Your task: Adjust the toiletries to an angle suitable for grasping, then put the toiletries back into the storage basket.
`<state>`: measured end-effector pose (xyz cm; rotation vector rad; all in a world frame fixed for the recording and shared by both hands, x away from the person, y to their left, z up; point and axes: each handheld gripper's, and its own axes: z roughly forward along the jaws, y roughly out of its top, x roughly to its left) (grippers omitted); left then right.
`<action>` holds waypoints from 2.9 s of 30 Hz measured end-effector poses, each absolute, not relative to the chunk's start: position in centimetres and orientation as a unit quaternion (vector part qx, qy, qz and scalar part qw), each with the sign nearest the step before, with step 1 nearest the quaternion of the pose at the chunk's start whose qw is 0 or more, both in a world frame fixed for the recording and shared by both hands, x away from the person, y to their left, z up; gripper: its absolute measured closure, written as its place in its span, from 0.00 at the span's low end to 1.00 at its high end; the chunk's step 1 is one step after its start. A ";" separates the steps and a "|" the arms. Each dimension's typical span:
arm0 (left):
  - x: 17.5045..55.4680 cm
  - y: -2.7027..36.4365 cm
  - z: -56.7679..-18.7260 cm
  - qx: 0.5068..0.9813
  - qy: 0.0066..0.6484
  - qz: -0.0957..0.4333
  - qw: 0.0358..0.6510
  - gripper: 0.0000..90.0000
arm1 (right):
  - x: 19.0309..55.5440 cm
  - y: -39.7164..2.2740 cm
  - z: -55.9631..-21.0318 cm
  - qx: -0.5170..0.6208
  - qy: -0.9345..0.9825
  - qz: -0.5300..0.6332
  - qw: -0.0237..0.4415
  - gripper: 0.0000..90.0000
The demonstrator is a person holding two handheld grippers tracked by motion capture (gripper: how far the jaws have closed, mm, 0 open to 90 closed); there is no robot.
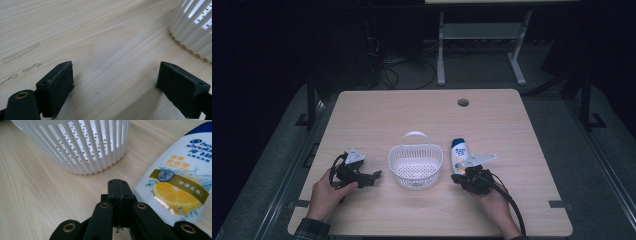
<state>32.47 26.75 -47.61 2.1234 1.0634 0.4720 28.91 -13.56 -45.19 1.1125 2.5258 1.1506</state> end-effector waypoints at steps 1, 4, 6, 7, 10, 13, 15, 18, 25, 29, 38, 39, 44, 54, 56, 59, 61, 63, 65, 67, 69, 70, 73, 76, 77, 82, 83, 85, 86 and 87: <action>32.5 26.8 -47.6 0.821 0.411 0.182 0.352 0.14 | 28.9 -13.6 -45.2 0.371 0.842 0.384 0.076 1.00; 32.5 26.8 -47.6 0.821 0.411 0.182 0.352 0.14 | 28.9 -13.5 -45.4 0.373 0.845 0.377 0.074 1.00; 32.5 26.8 -47.6 0.821 0.411 0.182 0.352 0.14 | 28.9 -13.5 -45.4 0.369 0.847 0.374 0.078 1.00; 32.5 26.8 -47.6 0.821 0.411 0.182 0.352 0.14 | 28.9 -13.6 -45.4 0.370 0.847 0.373 0.078 1.00; 32.5 26.8 -47.6 0.821 0.411 0.182 0.352 0.14 | 28.9 -13.8 -45.4 0.372 0.846 0.373 0.078 1.00; 32.5 26.8 -47.6 0.821 0.411 0.182 0.352 0.14 | 28.9 -14.1 -45.4 0.375 0.846 0.371 0.079 1.00; 32.5 26.7 -47.6 0.821 0.411 0.182 0.353 0.14 | 28.9 -14.2 -45.4 0.378 0.845 0.370 0.080 1.00; 32.5 26.8 -47.6 0.821 0.411 0.182 0.352 0.14 | 28.9 -14.5 -45.4 0.380 0.845 0.367 0.082 1.00; 32.5 26.8 -47.6 0.821 0.411 0.182 0.353 0.14 | 29.0 -15.2 -45.4 0.388 0.844 0.360 0.085 1.00; 32.5 26.8 -47.6 0.821 0.411 0.182 0.352 0.14 | 29.1 -16.0 -45.4 0.395 0.842 0.356 0.091 1.00; 32.5 26.8 -47.6 0.821 0.411 0.182 0.353 0.14 | 29.3 -17.4 -45.4 0.412 0.835 0.352 0.094 1.00; 32.5 26.8 -47.6 0.821 0.411 0.182 0.352 0.14 | 29.4 -17.6 -45.4 0.413 0.835 0.352 0.094 1.00; 32.5 26.8 -47.6 0.821 0.411 0.182 0.353 0.14 | 29.5 -18.1 -45.4 0.420 0.832 0.351 0.096 1.00; 32.5 26.8 -47.6 0.821 0.410 0.182 0.353 0.14 | 29.8 -19.1 -45.2 0.431 0.825 0.353 0.096 0.96; 32.5 26.8 -47.6 0.821 0.410 0.182 0.352 0.14 | 29.7 -19.2 -44.9 0.427 0.824 0.360 0.098 0.93; 32.5 26.8 -47.6 0.821 0.410 0.182 0.353 0.14 | 29.5 -19.2 -44.6 0.424 0.823 0.366 0.095 0.87; 32.5 26.7 -47.6 0.821 0.410 0.182 0.353 0.14 | 29.3 -19.3 -44.4 0.420 0.822 0.372 0.100 0.83; 32.5 26.8 -47.6 0.821 0.410 0.182 0.353 0.14 | 29.2 -19.3 -44.1 0.419 0.821 0.376 0.095 0.77; 32.5 26.7 -47.6 0.821 0.410 0.182 0.353 0.14 | 29.2 -19.4 -43.9 0.416 0.821 0.380 0.094 0.71; 32.5 26.7 -47.6 0.821 0.410 0.182 0.353 0.14 | 29.2 -19.4 -43.8 0.414 0.822 0.381 0.092 0.62; 32.5 26.7 -47.6 0.821 0.410 0.182 0.353 0.14 | 29.2 -19.4 -43.7 0.415 0.823 0.376 0.094 0.54; 32.5 26.7 -47.6 0.820 0.411 0.182 0.354 0.14 | 29.3 -19.3 -43.6 0.415 0.824 0.374 0.095 0.52; 32.5 26.7 -47.6 0.821 0.410 0.182 0.354 0.14 | 29.4 -19.2 -43.2 0.414 0.825 0.372 0.099 0.45; 32.5 26.7 -47.6 0.821 0.410 0.182 0.354 0.14 | 29.6 -19.0 -42.9 0.414 0.826 0.368 0.107 0.39; 32.5 26.7 -47.6 0.820 0.411 0.182 0.354 0.14 | 29.7 -18.9 -42.8 0.415 0.826 0.367 0.106 0.36; 32.5 26.7 -47.6 0.821 0.410 0.182 0.353 0.14 | 30.2 -18.9 -42.4 0.421 0.825 0.360 0.109 0.30; 32.5 26.7 -47.6 0.821 0.410 0.182 0.354 0.14 | 30.3 -18.9 -42.4 0.421 0.825 0.360 0.109 0.29; 32.5 26.7 -47.6 0.821 0.410 0.182 0.353 0.14 | 30.5 -19.0 -42.3 0.423 0.825 0.357 0.109 0.29; 32.5 26.7 -47.6 0.821 0.410 0.182 0.353 0.14 | 30.6 -19.0 -42.3 0.425 0.824 0.359 0.110 0.28; 32.5 26.7 -47.6 0.821 0.410 0.182 0.353 0.14 | 30.7 -19.0 -42.3 0.425 0.824 0.359 0.110 0.28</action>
